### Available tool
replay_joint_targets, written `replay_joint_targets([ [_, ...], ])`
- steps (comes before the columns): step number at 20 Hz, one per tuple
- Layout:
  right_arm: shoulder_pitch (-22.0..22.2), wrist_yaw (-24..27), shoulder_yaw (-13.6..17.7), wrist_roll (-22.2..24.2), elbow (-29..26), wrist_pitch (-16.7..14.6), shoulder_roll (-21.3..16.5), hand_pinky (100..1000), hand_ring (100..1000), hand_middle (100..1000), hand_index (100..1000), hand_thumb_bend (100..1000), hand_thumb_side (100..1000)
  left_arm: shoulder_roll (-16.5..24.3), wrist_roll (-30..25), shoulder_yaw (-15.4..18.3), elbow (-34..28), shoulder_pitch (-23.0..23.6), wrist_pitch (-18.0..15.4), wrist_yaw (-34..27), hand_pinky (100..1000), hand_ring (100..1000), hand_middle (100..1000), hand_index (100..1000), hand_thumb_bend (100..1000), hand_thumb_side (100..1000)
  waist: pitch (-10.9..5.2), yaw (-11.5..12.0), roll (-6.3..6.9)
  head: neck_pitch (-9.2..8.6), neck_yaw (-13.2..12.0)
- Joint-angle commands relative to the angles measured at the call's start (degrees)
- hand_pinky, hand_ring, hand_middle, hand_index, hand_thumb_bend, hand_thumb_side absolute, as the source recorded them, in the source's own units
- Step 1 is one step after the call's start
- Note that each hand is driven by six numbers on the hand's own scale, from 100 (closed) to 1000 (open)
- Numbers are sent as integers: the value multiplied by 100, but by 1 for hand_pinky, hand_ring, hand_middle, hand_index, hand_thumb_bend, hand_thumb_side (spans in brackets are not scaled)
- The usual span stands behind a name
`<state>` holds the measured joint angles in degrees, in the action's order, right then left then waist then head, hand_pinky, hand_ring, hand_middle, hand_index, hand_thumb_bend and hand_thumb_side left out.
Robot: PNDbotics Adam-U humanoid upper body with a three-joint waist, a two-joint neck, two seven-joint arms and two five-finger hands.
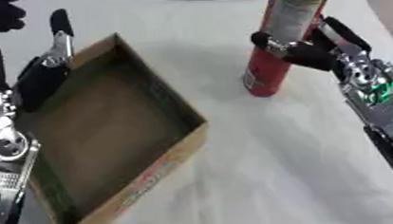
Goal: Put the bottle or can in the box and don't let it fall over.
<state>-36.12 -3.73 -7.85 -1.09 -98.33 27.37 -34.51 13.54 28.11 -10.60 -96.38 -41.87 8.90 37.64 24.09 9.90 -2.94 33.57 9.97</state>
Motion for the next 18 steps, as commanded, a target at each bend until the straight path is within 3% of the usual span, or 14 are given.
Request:
replay_joint_targets([
  [1,-94,106,14,28,-10,-11,-97,986,1000,904,947,581,550,22,19,75,-44,-62,-13,-64,629,548,523,717,315,530,-118,-1,14,-77,0],
  [11,-117,449,-10,25,75,-3,-66,983,1000,886,845,505,448,6,-24,113,34,-81,-32,-105,638,554,524,710,306,551,-130,-10,13,-64,-1],
  [18,-92,729,-44,8,64,0,-41,985,1000,884,801,444,262,-11,-49,128,75,-68,-21,-156,644,557,526,710,302,568,-142,-1,13,-73,-7],
])
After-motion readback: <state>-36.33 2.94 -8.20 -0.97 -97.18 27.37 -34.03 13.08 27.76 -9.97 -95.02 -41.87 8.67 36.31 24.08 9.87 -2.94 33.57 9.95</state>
